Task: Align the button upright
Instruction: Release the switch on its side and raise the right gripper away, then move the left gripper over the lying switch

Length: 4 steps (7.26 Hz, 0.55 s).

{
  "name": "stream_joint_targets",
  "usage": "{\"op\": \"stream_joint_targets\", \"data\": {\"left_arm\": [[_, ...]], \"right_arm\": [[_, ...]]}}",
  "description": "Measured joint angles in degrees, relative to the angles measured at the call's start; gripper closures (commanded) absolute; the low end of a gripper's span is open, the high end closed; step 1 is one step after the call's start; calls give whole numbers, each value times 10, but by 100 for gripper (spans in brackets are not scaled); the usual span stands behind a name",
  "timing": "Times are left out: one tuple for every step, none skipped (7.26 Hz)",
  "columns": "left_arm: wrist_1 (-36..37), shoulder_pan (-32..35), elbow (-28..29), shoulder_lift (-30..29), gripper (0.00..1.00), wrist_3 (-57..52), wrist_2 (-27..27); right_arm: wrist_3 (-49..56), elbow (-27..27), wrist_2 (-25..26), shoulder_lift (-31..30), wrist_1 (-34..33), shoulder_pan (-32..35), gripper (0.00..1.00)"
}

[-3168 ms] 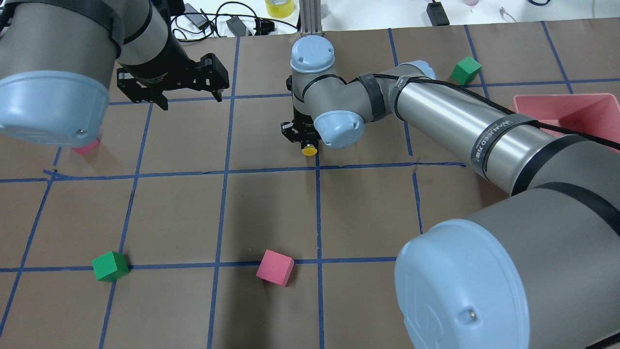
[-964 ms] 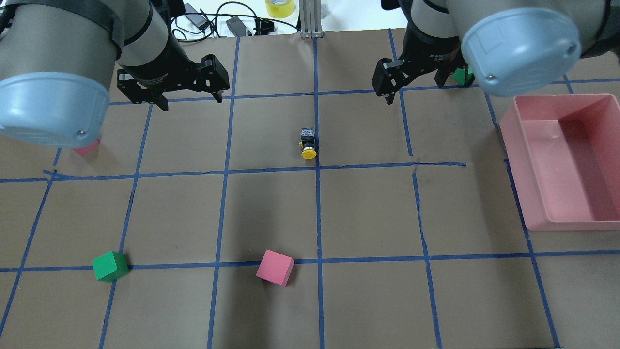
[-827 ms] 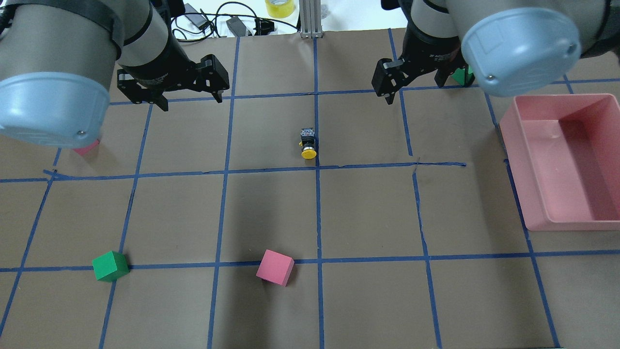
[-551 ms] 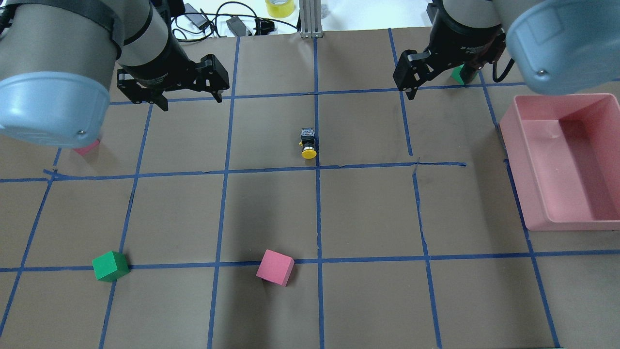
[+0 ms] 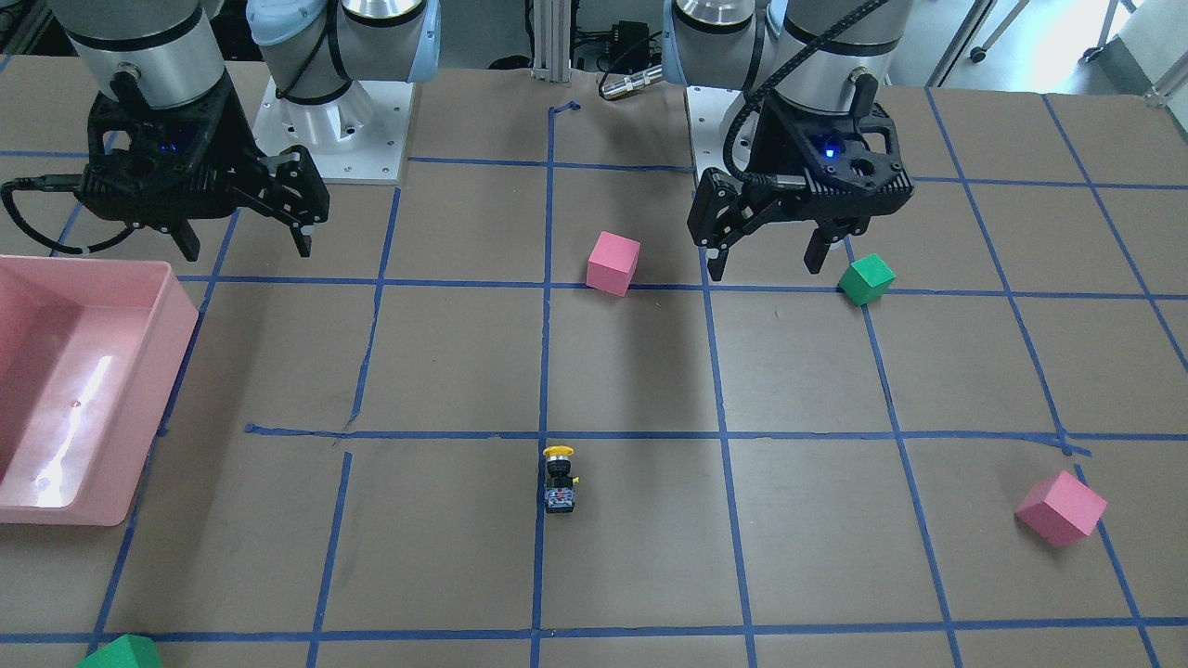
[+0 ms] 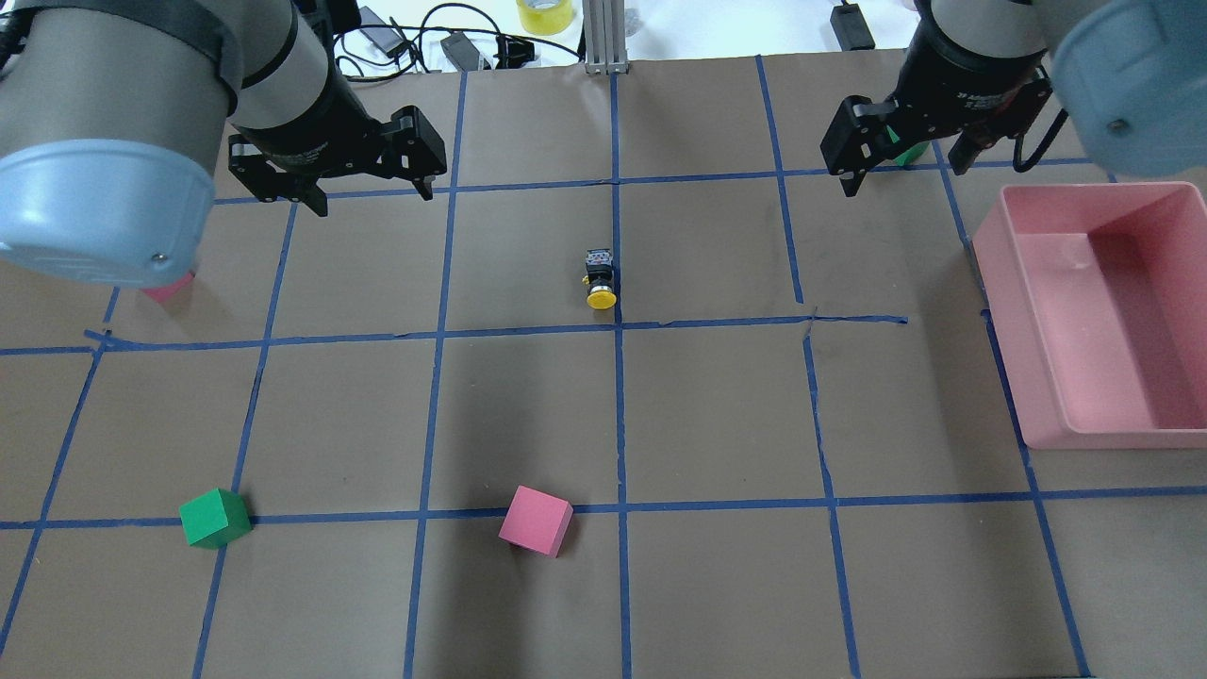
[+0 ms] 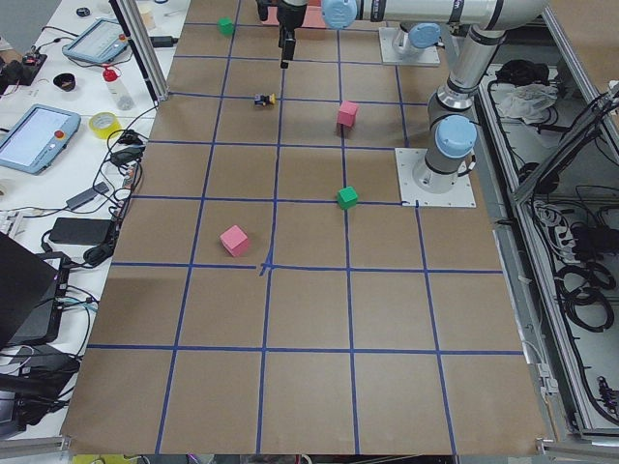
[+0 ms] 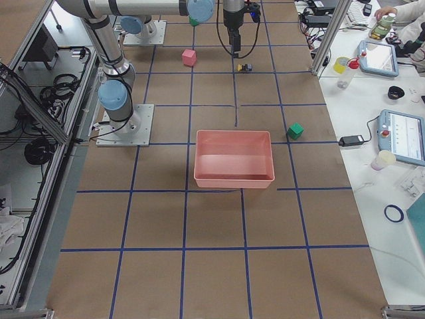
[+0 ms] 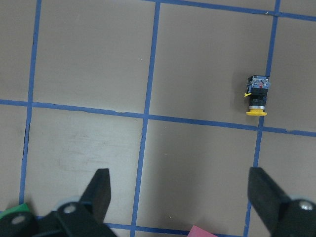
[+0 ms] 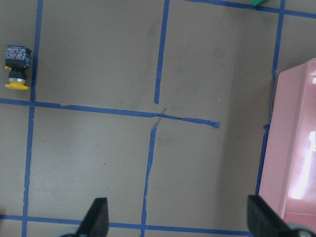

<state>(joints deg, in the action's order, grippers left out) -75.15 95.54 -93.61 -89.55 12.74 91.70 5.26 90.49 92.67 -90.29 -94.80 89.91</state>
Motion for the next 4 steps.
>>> {"op": "stream_joint_targets", "data": {"left_arm": [[0, 1, -1, -3, 0, 0, 0], [0, 3, -6, -7, 0, 1, 0], [0, 2, -14, -11, 0, 0, 1], [3, -1, -15, -15, 0, -3, 3]], "right_arm": [[-23, 3, 0, -4, 6, -1, 0], [-49, 4, -3, -8, 12, -1, 0], [-70, 4, -11, -9, 14, -1, 0], [-81, 5, -17, -11, 15, -1, 0]]}}
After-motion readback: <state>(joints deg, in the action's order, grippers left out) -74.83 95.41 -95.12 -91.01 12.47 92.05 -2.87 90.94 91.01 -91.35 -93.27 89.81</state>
